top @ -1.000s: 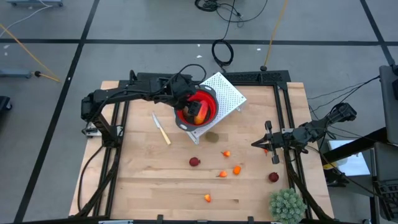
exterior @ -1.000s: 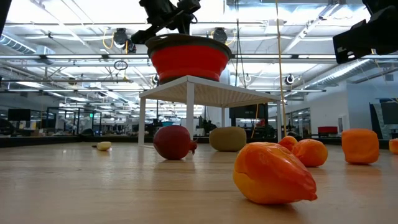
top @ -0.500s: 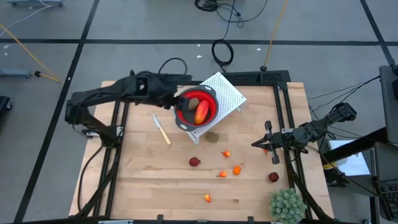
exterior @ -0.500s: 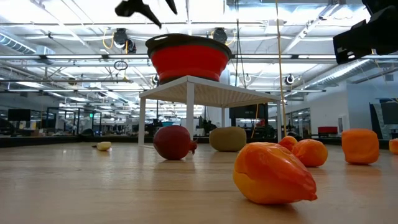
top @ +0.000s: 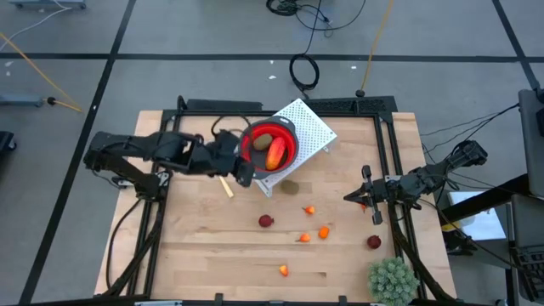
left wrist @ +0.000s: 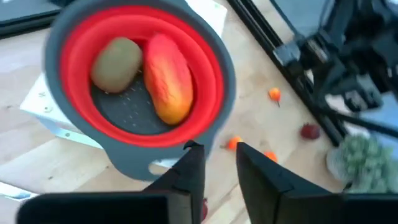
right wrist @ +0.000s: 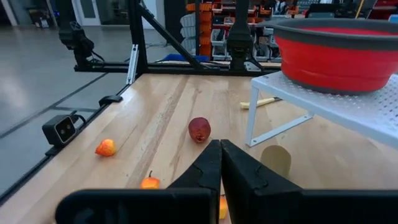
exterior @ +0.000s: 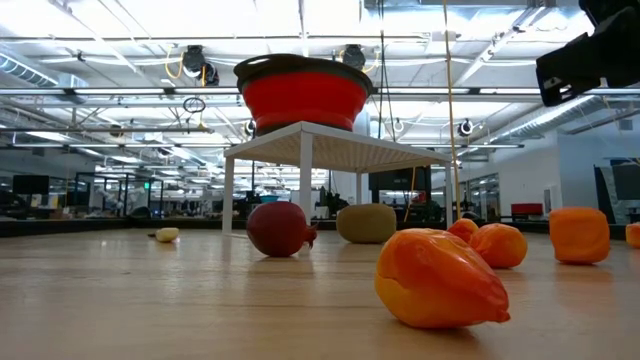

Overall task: Pick & Place Fruit
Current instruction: Put the peach into the red strainer bowl on the shelf

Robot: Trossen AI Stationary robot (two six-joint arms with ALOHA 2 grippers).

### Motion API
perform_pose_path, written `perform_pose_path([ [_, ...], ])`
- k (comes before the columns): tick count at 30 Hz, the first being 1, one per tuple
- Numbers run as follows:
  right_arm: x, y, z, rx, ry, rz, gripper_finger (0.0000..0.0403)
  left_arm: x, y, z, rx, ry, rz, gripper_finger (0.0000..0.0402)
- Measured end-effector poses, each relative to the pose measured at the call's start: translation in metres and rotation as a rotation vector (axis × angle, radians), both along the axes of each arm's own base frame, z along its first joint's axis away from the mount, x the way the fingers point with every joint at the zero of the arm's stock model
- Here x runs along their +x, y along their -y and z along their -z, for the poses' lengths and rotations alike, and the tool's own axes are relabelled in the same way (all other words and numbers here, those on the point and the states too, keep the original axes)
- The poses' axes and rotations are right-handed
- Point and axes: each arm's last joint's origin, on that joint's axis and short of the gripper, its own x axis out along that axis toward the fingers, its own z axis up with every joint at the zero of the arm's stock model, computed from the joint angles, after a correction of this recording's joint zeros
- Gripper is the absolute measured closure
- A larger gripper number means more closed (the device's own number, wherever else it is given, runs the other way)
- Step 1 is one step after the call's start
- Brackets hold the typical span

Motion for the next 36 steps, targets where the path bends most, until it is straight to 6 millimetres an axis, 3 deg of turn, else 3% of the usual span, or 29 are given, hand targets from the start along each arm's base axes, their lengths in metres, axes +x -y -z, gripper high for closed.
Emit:
perform_pose_path([
  [14, 0.0, 0.0, 0.0, 0.029, -0.003, 0.003, 0.0399, -0.009, 0.037, 0.0, 0.19, 0.019, 0.028, 0.0388],
  [27, 0.003, -0.002, 0.001, -0.017, -0.031, -0.001, 0.0399, -0.002, 0.057, 0.055, 0.177, -0.021, 0.051, 0.0399],
  [36, 0.014, -0.007, -0.019, 0.016, -0.083, 0.01, 0.0401, -0.01, 0.074, 0.077, 0.192, 0.057, 0.134, 0.04],
])
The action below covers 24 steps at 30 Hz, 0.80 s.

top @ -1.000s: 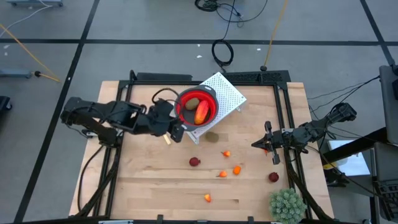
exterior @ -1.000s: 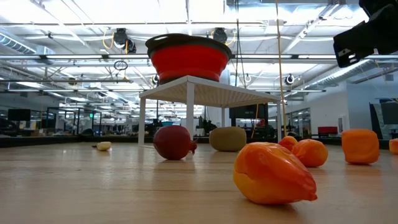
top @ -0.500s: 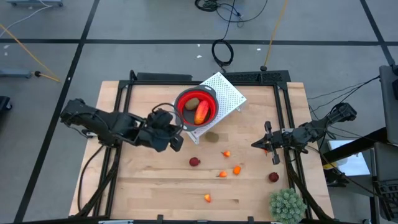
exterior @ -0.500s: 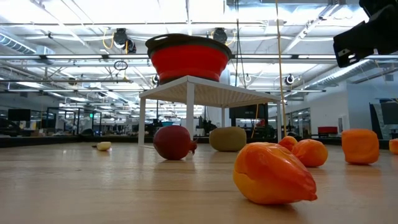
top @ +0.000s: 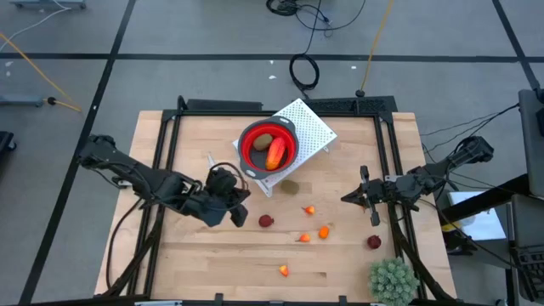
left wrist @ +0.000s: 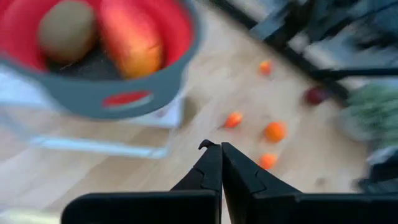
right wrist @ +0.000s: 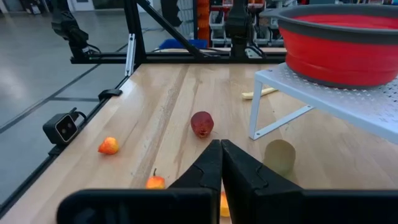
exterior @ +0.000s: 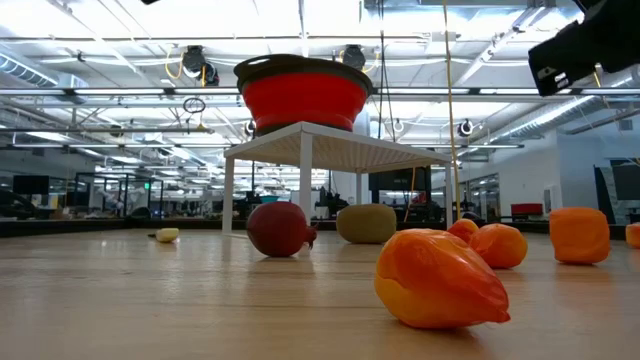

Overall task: Pick & Place Fruit
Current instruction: Put the peach into the red strainer bowl on the shelf

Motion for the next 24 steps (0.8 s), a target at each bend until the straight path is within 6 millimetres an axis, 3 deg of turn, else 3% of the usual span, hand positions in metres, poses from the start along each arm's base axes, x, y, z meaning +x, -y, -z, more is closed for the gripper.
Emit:
perform_pose_path([
  [18, 0.026, -0.014, -0.031, 0.228, -0.355, 0.163, 0.0402, -0.052, -0.019, 0.034, 0.108, 0.232, 0.151, 0.04],
  [24, 0.032, -0.017, -0.036, 0.32, -0.45, 0.251, 0.0402, -0.07, -0.027, 0.046, 0.118, 0.237, 0.193, 0.0392],
])
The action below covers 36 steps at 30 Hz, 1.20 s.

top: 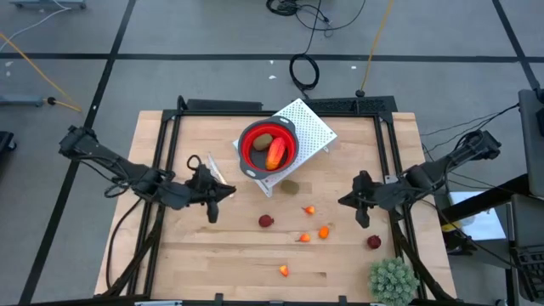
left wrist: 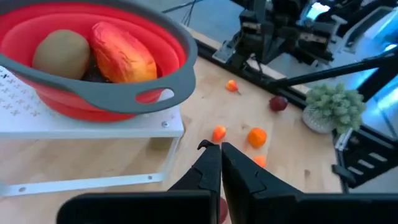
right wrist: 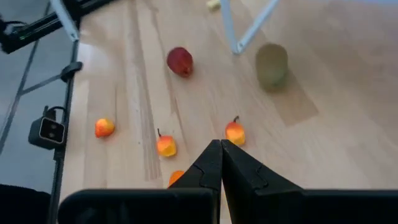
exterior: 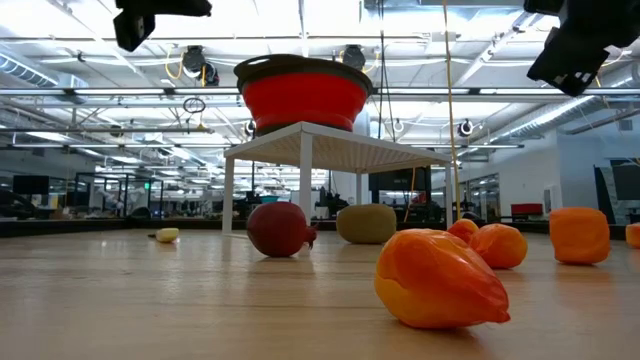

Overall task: Pick & Place Fruit
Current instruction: Put the peach into the red strainer bowl on the shelf

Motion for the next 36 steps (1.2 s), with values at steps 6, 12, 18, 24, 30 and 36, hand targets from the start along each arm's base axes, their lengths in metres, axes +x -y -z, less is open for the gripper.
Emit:
perform_pose_path([
  [6, 0.005, -0.003, 0.0, 0.04, -0.123, 0.091, 0.0403, -0.016, -0.008, 0.003, 0.03, 0.013, 0.042, 0.0394],
  [12, 0.01, -0.005, -0.007, 0.054, -0.223, 0.167, 0.0403, -0.031, -0.015, 0.005, 0.077, 0.027, 0.087, 0.0398],
  [18, 0.014, -0.004, -0.008, 0.147, -0.311, 0.288, 0.0403, -0.043, -0.02, 0.011, 0.12, 0.038, 0.117, 0.0389],
  [24, 0.013, 0.001, 0.005, 0.257, -0.525, 0.424, 0.0403, -0.055, -0.025, 0.015, 0.129, 0.062, 0.179, 0.0398],
  [30, 0.006, 0.005, 0.014, 0.334, -0.72, 0.603, 0.0403, -0.066, -0.029, 0.02, 0.131, 0.082, 0.229, 0.0388],
  [36, 0.005, 0.006, 0.016, 0.365, -0.737, 0.69, 0.0403, -0.075, -0.032, 0.026, 0.125, 0.102, 0.279, 0.0394],
])
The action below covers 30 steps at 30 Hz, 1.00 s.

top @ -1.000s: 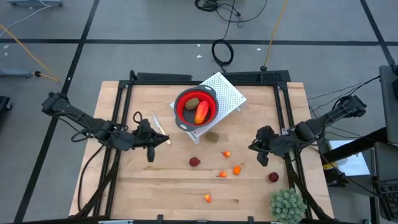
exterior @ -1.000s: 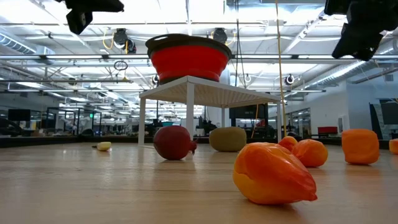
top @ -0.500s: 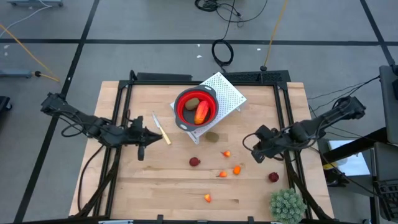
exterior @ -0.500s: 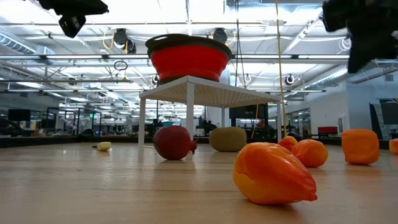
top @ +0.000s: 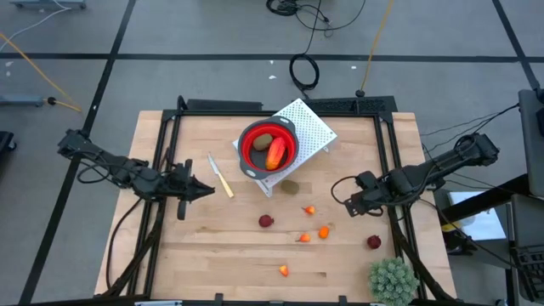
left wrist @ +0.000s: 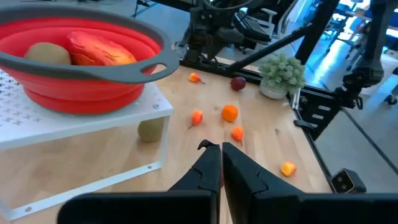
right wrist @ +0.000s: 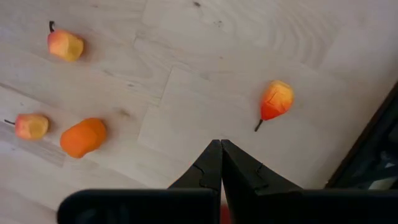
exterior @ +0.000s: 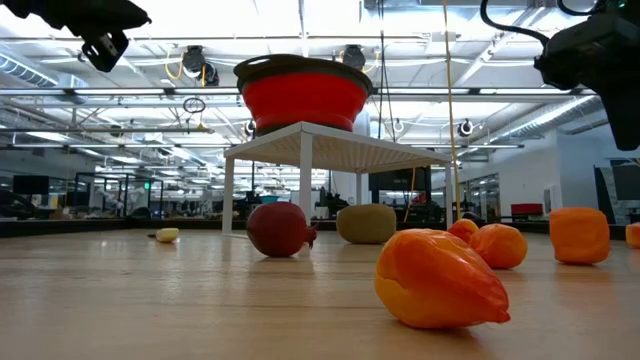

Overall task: Pick & Place Fruit
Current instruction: Put the peach into the red strainer bowl on the shelf

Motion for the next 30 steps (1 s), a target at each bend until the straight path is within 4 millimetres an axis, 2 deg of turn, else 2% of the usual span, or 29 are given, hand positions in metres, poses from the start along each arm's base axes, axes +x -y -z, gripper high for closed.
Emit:
perform_pose_path([
  [3, 0.0, 0.0, 0.0, 0.001, 0.0, 0.007, 0.0403, -0.004, -0.001, 0.0, 0.003, 0.011, 0.03, 0.0399],
  [12, 0.0, 0.0, 0.0, -0.002, 0.0, 0.004, 0.0403, -0.006, -0.001, -0.002, 0.027, 0.031, 0.067, 0.0381],
  [18, 0.0, 0.0, 0.0, -0.006, -0.002, -0.002, 0.04, -0.006, -0.001, -0.002, 0.024, 0.03, 0.066, 0.0398],
  [25, -0.01, 0.004, 0.001, -0.036, -0.098, 0.096, 0.0373, -0.006, -0.002, -0.002, 0.008, 0.03, 0.058, 0.0382],
  [30, -0.014, 0.006, 0.001, -0.049, -0.138, 0.211, 0.0333, -0.006, -0.002, -0.002, 0.01, 0.031, 0.055, 0.039],
])
